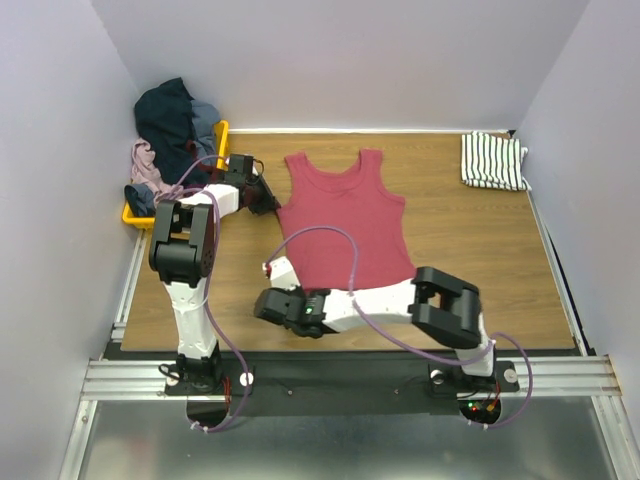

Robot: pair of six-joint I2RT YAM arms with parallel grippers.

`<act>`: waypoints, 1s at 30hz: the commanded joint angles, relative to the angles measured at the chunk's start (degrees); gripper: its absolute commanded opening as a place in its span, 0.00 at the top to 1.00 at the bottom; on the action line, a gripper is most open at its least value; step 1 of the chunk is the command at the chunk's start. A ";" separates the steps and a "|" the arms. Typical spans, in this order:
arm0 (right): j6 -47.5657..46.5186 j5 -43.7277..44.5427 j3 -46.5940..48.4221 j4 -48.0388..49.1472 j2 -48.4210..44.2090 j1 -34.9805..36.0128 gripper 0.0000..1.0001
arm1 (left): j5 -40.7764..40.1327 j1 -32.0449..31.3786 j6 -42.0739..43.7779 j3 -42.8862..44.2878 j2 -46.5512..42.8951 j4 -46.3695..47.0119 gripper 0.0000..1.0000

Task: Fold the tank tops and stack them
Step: Fold the tank top

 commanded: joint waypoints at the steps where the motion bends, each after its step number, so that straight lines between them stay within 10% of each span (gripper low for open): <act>1: 1.22 -6.77 -7.74 4.95 -9.61 0.62 0.99 | 0.35 -0.61 -3.68 -4.29 -4.84 2.76 0.73; 9: 3.15 -19.09 -23.47 13.92 -22.18 0.62 0.99 | -0.97 -0.87 -7.11 -12.47 -9.85 8.39 0.75; 30: 5.44 -20.40 -19.71 13.75 -23.59 0.18 0.99 | -10.98 -6.06 -7.72 -26.62 -23.66 5.22 0.55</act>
